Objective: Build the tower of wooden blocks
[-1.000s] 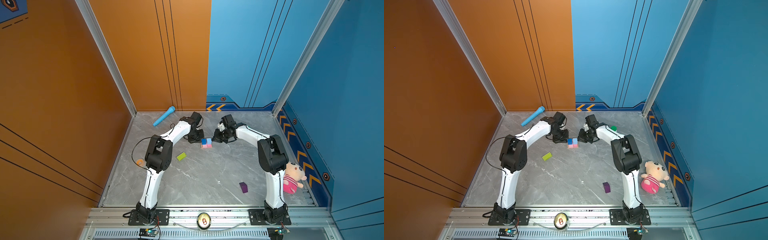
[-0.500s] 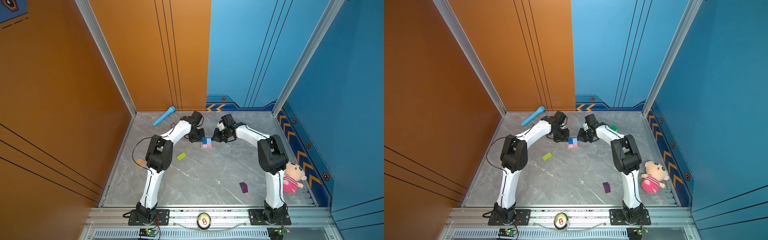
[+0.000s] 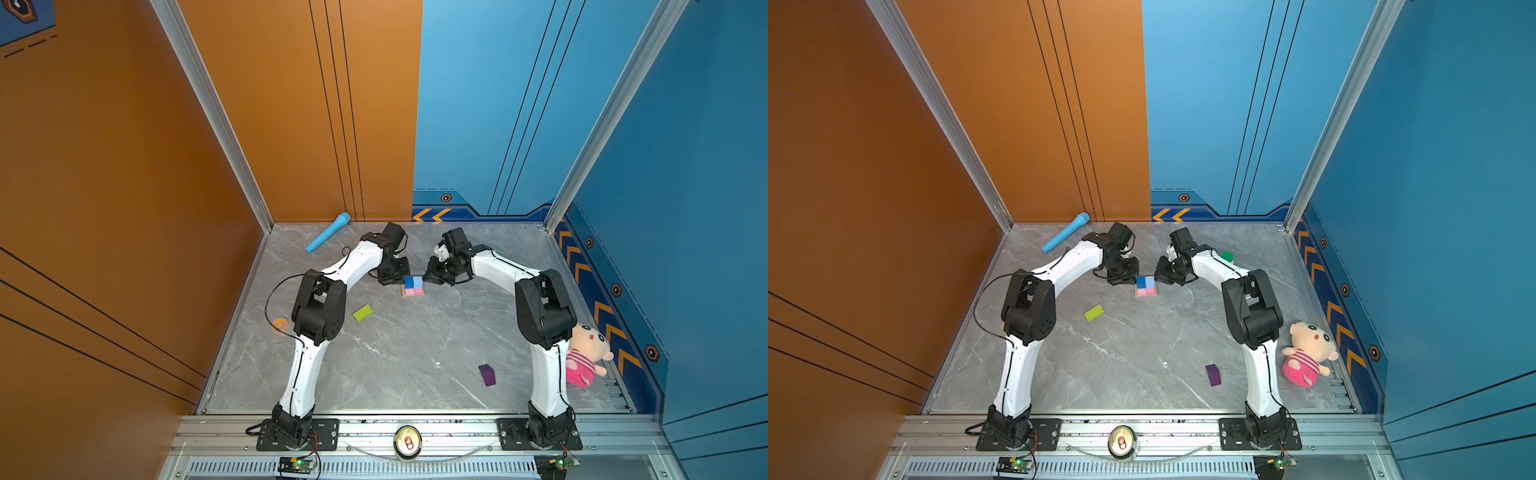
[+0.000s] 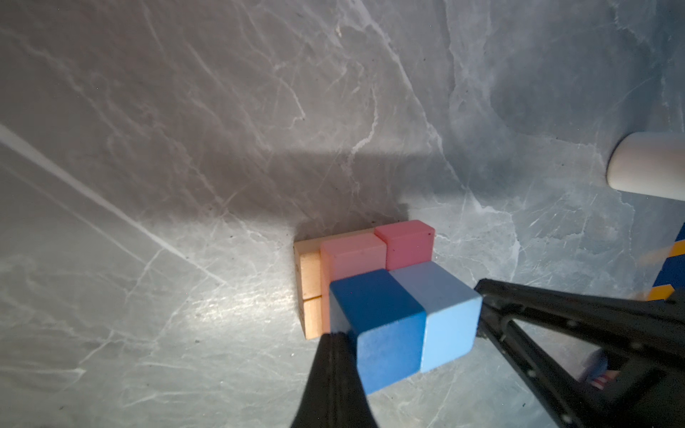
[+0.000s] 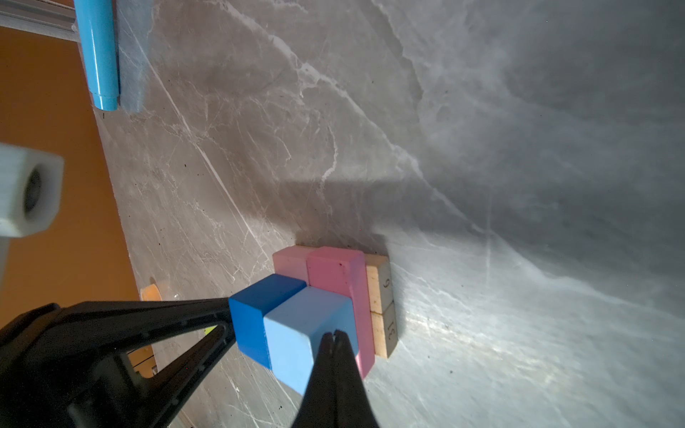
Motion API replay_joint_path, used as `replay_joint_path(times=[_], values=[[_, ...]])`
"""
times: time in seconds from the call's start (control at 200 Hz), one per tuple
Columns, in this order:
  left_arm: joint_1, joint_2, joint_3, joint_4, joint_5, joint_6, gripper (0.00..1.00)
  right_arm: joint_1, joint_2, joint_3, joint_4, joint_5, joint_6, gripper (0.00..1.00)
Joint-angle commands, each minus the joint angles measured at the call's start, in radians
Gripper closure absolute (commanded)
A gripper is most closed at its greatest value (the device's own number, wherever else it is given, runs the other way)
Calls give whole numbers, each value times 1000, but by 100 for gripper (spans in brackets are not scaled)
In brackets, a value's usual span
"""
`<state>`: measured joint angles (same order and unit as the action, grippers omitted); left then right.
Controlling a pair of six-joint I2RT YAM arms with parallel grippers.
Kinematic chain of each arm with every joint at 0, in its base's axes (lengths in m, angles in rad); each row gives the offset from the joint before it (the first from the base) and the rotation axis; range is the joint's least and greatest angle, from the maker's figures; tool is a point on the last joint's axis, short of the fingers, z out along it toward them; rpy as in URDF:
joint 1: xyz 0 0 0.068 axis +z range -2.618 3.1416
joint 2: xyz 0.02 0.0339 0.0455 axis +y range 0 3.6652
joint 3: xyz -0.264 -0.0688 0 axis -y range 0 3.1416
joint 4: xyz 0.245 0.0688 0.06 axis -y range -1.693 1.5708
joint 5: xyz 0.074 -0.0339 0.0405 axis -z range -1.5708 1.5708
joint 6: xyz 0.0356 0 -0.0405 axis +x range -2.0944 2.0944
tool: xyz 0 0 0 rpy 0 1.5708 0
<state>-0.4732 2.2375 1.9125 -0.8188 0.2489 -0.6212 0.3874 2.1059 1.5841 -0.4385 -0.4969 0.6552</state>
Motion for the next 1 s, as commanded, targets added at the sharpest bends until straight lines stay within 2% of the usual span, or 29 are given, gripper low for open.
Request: replay_joint_path(times=[0.0, 0.21, 0.425, 0.786, 0.996], values=[[3, -26, -4, -11, 2, 0, 100, -3, -4, 23, -51, 21, 0, 100], [18, -86, -36, -10, -25, 6, 100, -14, -26, 12, -75, 49, -17, 100], [34, -182, -94, -11, -75, 15, 100, -21, -122, -16, -113, 99, -48, 100], [81, -459, -328, -10, -197, 9, 100, -9, -268, -61, -209, 188, -137, 100], [87, -608, -484, -10, -254, -29, 100, 30, -352, -113, -212, 245, -142, 97]])
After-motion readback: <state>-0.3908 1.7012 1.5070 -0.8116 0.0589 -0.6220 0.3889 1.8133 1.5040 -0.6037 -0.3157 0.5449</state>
